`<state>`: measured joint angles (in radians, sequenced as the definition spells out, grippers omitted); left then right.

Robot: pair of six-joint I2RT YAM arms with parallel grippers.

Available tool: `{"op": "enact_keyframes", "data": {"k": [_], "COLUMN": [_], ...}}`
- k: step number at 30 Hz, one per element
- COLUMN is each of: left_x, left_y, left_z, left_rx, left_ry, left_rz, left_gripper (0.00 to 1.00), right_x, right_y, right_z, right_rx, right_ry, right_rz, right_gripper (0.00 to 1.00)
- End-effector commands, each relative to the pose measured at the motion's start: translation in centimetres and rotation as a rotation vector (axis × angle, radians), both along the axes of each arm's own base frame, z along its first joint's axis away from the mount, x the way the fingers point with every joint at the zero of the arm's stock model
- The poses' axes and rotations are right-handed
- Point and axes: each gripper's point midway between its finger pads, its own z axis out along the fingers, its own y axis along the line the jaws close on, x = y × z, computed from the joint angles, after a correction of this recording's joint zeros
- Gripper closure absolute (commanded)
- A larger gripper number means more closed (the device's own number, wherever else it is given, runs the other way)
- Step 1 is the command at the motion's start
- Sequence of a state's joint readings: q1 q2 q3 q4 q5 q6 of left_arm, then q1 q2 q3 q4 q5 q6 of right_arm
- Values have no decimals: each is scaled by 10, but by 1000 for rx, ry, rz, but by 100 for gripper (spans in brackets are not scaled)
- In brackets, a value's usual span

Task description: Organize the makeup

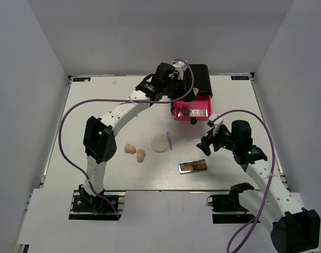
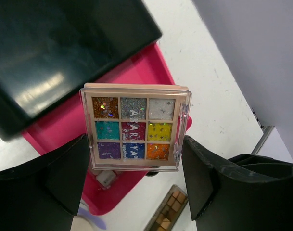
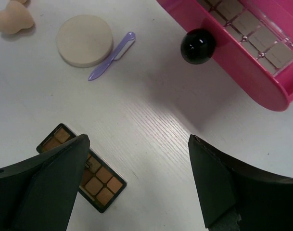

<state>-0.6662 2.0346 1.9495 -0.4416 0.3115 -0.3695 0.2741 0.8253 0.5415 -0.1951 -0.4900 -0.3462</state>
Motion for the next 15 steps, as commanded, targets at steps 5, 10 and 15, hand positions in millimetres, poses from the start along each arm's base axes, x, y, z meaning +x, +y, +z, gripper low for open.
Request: {"op": "enact_keyframes", "data": {"k": [5,10,15], "left_x": [-11,-9,-4], "left_y": [-8,-4,-1], "left_z": [0,-20,-36], "left_rx": [32,87,125], "left_ry": [95,137,160], "left_rz": [172,273,336], "left_gripper": [75,64,54], "right_x": [15,17,17], "right_y": [-10,-11,-11], "right_z": [11,13,13], "right_rx": [18,25,27], "right_ry": [-47,-46,-48], "right_rz": [-102,-117,-122], "right_gripper": [11,11,11]}}
